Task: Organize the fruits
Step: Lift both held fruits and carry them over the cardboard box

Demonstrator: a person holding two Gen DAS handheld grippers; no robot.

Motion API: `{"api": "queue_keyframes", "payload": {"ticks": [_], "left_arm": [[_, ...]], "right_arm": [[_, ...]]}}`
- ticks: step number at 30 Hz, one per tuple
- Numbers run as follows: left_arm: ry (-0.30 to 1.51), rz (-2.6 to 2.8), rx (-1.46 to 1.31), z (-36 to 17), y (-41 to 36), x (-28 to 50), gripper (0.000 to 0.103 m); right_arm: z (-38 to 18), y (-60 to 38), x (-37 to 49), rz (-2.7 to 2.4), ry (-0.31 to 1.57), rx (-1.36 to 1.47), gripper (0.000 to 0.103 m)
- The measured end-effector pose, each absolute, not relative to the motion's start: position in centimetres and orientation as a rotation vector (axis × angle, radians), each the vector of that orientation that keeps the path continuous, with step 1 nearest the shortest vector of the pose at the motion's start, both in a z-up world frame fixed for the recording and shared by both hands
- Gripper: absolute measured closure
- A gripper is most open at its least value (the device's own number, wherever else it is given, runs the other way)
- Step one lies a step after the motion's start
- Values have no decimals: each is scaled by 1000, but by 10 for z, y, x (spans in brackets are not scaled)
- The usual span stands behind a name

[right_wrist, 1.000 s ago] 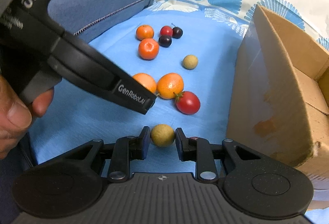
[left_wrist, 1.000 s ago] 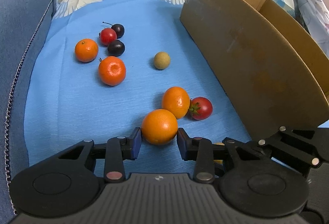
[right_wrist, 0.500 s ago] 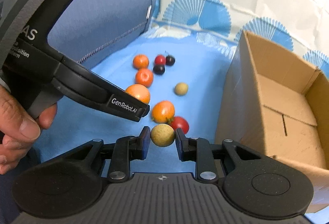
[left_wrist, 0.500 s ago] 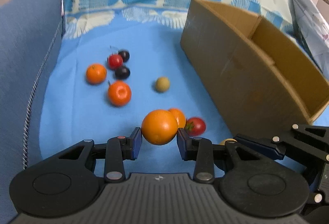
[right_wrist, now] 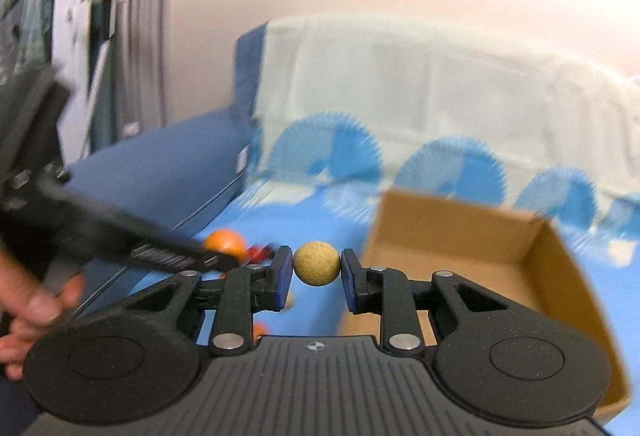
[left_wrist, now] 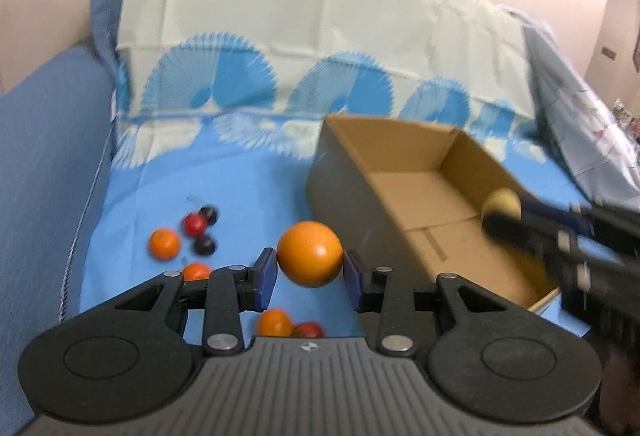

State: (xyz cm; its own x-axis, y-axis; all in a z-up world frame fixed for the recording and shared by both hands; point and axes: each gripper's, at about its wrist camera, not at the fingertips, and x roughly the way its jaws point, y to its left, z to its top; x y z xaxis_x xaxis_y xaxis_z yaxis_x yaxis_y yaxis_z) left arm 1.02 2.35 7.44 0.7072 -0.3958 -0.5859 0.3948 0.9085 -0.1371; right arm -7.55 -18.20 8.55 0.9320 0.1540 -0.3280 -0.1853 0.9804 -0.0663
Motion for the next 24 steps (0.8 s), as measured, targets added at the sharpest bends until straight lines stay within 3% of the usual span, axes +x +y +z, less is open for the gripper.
{"api": "queue_keyframes", "payload": {"ticks": [1,3,6,7,8,10,15,19,24], "left_arm": [[642,-446,-3,77,19,10,64],[623,-466,-5,82,6,8,78],[589,-505,-14,82,-12,4,80],[590,-519,-15,79,-18,4,82],[592,-532,-11,76,-25,5,91],[593,-533,-27,71,-33,11,92],[803,-482,-189,44,-12,58,91],[948,-509,-192,29,-8,69,74],[1055,-535,-39,9,-22,64,61]], "right_arm": [[90,-193,-73,156,313,-102,76],[95,-219,-67,105,298,-112,76],[91,-256,-59,19,309,-77,76],[87,-267,-58,-7,319,-55,76],[82,-278,-57,-34,338,-31,76],[76,-293,-57,-79,370,-17,76],[64,-305,-64,-97,392,-55,76],[66,-308,-65,-84,378,-72,76],[69,-310,-62,-76,369,-39,76]]}}
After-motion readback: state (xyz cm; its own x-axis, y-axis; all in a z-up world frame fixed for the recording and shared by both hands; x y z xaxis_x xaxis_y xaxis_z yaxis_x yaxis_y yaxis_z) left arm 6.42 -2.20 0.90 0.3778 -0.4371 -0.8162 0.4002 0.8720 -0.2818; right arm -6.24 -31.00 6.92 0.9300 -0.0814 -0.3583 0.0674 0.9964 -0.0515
